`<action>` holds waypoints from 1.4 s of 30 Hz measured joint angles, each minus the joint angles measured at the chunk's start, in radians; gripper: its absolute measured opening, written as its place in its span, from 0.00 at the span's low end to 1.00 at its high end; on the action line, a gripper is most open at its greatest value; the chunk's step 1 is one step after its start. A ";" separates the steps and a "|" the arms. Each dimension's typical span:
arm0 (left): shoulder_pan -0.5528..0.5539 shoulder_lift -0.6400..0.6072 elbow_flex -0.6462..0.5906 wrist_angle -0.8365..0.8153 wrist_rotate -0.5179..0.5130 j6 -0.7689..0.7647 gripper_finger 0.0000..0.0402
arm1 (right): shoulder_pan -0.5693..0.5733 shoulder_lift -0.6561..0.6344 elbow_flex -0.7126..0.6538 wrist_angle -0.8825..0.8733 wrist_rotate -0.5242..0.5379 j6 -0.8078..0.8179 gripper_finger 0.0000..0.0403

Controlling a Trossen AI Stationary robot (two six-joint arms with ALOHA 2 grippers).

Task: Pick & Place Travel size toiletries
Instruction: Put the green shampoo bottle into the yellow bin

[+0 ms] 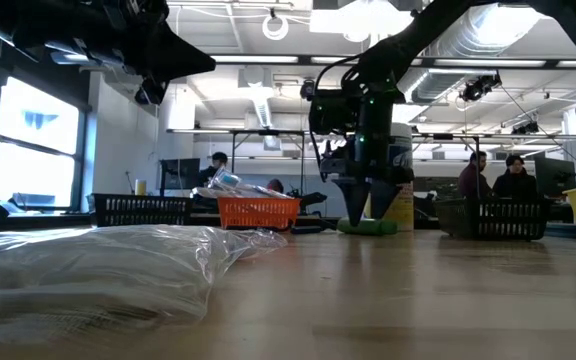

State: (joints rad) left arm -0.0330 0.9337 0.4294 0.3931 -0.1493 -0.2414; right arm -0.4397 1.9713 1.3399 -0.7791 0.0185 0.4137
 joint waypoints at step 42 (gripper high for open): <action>0.000 0.000 -0.001 -0.032 0.000 0.000 0.00 | 0.028 0.035 0.000 0.035 0.061 -0.044 0.42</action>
State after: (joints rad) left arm -0.0330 0.9333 0.4286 0.3611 -0.1493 -0.2417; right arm -0.4119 2.0068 1.3403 -0.7444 0.0800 0.3698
